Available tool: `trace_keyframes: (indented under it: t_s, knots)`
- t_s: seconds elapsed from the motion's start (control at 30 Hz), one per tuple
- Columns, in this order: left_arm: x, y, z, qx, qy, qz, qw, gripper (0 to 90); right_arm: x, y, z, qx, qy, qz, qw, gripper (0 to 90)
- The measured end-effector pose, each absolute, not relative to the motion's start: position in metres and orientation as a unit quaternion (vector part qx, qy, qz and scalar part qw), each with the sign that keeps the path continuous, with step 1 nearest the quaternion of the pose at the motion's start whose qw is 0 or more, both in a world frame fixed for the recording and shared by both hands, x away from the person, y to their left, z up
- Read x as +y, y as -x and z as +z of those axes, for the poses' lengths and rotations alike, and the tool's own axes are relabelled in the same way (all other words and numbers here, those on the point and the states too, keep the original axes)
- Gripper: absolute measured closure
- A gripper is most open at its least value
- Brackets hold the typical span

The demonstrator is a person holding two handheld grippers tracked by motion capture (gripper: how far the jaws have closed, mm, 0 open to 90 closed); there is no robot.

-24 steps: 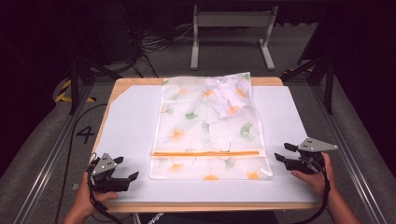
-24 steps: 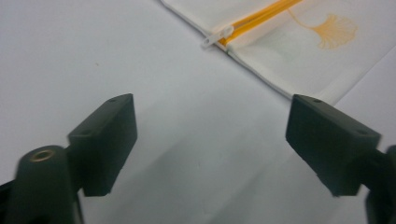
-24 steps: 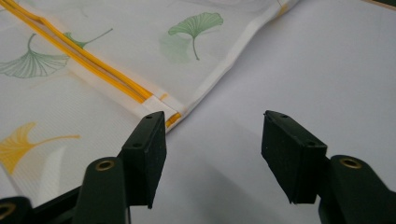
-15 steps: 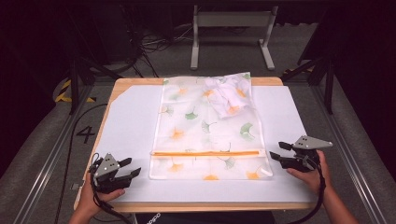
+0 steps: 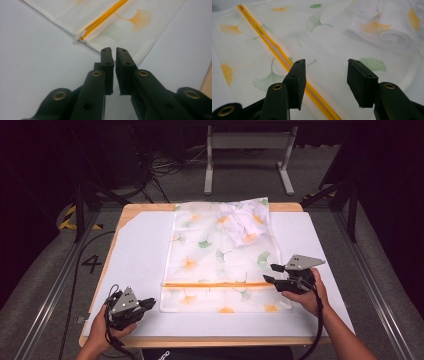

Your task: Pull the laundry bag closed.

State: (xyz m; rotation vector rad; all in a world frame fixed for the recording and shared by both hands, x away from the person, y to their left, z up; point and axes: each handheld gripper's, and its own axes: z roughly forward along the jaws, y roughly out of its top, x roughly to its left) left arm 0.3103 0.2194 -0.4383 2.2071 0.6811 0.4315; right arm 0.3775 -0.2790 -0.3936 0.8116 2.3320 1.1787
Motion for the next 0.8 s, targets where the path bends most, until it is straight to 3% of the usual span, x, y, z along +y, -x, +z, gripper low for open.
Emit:
trace_keyframes:
  t_s: [0.23, 0.8]
  knots:
    - [0.201, -0.312, -0.433, 0.244, -0.877, 0.164, 0.381, 88.9, -0.228, -0.391, -0.379, 0.842, -0.255, 0.439, 0.182, 54.1]
    - [0.192, -0.325, -0.437, 0.25, -0.865, 0.159, 0.406, 88.3, -0.129, -0.415, -0.387, 0.88, -0.189, 0.416, 0.13, 62.1]
